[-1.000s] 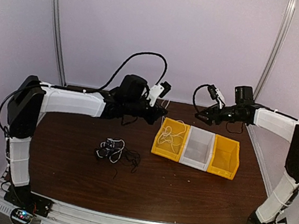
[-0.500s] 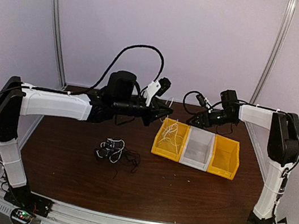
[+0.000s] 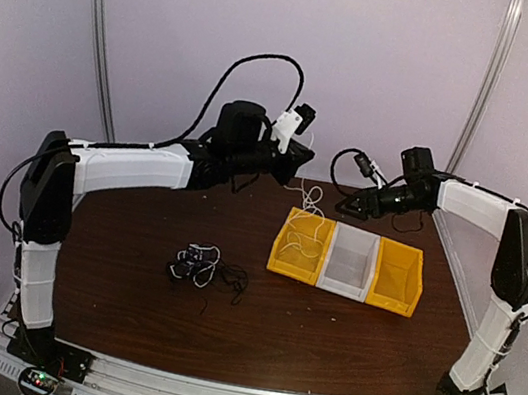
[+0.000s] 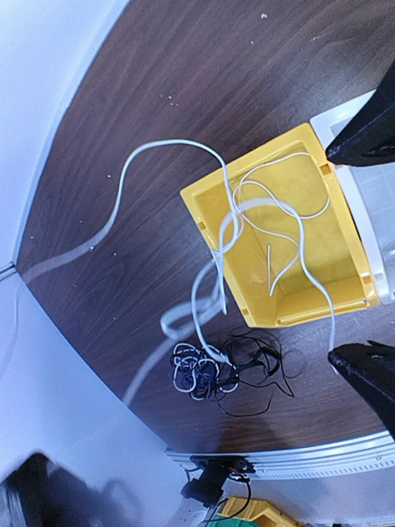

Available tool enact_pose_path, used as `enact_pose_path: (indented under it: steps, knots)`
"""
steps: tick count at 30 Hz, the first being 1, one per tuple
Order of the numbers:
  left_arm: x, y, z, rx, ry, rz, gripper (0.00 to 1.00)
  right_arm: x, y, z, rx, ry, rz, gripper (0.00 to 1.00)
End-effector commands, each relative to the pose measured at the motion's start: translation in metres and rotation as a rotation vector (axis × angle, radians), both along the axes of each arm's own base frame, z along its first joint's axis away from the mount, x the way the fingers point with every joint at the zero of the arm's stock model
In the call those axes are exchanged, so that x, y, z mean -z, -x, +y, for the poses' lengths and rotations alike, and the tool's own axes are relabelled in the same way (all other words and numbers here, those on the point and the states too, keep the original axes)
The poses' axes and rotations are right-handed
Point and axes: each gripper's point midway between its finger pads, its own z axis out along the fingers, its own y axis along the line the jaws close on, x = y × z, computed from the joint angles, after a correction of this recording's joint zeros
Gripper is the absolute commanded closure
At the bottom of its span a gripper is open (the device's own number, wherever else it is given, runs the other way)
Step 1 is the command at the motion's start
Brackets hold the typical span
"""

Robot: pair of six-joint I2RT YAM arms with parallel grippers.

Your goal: Untangle the cables

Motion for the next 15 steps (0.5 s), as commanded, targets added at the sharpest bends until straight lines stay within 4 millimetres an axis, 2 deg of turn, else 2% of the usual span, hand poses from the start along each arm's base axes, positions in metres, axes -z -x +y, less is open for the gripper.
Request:
enact_pose_path:
  steps: [1,6,8,10,13,15]
  knots:
    - [0.000,-0.016,-0.001,-0.031,-0.016,-0.022,1.00,-0.041,0.029,-0.021,0.007,0.031,-0.130,0.26]
    - [-0.023,0.024,-0.006,0.154,0.084,-0.117,1.00,-0.065,0.048,-0.068,0.133,-0.002,-0.256,0.24]
    - [-0.028,0.028,-0.008,0.176,0.084,-0.113,1.00,-0.068,0.055,-0.082,0.174,0.004,-0.305,0.23]
    - [-0.024,0.032,-0.008,0.191,0.067,-0.079,1.00,-0.069,0.060,-0.091,0.200,-0.004,-0.340,0.23]
    - [-0.009,0.049,-0.006,0.209,0.042,-0.033,1.00,-0.069,0.061,-0.102,0.229,-0.007,-0.369,0.22]
    - [0.000,0.059,-0.001,0.208,0.024,-0.013,1.00,-0.068,0.060,-0.103,0.232,-0.006,-0.366,0.22]
